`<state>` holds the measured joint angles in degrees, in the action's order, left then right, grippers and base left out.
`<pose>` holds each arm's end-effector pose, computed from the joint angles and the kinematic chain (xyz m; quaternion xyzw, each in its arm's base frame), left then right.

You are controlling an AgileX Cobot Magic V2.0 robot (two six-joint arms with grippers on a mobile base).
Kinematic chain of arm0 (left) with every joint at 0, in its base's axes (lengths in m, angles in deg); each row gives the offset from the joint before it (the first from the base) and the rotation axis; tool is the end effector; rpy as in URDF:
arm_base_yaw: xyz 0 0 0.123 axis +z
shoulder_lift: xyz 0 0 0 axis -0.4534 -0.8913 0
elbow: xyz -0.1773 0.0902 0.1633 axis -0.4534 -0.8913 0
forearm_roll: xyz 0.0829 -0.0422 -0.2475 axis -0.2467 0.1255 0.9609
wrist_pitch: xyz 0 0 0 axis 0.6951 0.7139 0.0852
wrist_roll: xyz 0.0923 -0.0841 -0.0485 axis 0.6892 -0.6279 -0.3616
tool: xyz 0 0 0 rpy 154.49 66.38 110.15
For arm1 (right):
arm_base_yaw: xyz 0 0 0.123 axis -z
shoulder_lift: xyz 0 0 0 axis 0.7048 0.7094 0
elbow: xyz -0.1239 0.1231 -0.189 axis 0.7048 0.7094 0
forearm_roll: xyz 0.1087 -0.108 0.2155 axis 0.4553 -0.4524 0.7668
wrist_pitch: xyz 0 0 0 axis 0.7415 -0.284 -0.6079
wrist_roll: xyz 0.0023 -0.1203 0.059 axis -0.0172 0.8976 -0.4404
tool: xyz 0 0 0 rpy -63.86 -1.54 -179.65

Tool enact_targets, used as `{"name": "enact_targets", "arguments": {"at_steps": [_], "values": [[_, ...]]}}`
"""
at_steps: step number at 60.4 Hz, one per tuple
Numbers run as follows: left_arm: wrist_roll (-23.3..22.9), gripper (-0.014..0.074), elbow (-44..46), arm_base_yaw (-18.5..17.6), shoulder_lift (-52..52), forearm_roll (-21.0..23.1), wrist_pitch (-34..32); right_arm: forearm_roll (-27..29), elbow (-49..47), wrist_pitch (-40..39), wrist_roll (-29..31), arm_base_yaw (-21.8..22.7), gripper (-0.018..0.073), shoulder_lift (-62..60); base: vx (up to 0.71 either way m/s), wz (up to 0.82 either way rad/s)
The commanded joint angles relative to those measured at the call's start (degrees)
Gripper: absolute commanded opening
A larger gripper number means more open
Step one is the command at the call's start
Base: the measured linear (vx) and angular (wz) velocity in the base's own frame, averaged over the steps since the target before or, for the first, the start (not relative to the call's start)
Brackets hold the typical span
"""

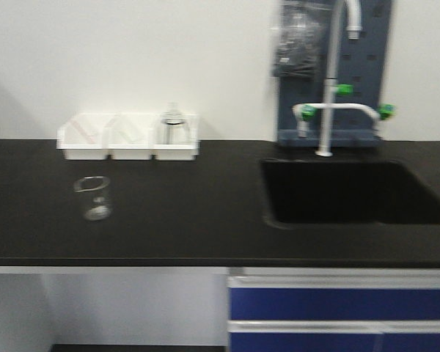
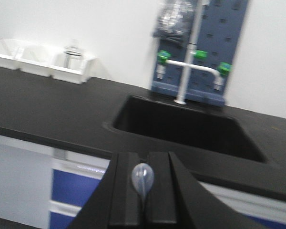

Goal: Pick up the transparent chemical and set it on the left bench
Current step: 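Drive the base to the bench with white bins, holding the dropper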

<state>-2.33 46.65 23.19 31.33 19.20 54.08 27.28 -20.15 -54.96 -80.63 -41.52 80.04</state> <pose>0.1400 -0.0093 0.2063 0.0336 0.6852 -0.0125 0.7274 0.1801 0.0117 0.2381 -0.1094 0.6978 -0.0338 0.7071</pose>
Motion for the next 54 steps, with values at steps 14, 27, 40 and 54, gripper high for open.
{"name": "enact_targets", "arguments": {"at_steps": [14,27,40,54], "values": [[-0.45,-0.0003,-0.93,-0.1,1.1,0.04,-4.49,0.54,-1.8,-3.45,-0.03,0.2,-0.0004,0.3,0.26,0.64],[-0.45,-0.0003,-0.93,-0.1,1.1,0.04,-4.49,0.54,-1.8,-3.45,-0.03,0.2,-0.0004,0.3,0.33,0.39],[-0.45,-0.0003,-0.93,-0.1,1.1,0.04,-4.49,0.54,-1.8,-3.45,-0.03,0.2,-0.0004,0.3,0.37,0.19],[-0.45,-0.0003,-0.93,-0.1,1.1,0.04,-4.49,0.54,-1.8,-3.45,-0.03,0.2,-0.0004,0.3,0.37,0.13]]}}
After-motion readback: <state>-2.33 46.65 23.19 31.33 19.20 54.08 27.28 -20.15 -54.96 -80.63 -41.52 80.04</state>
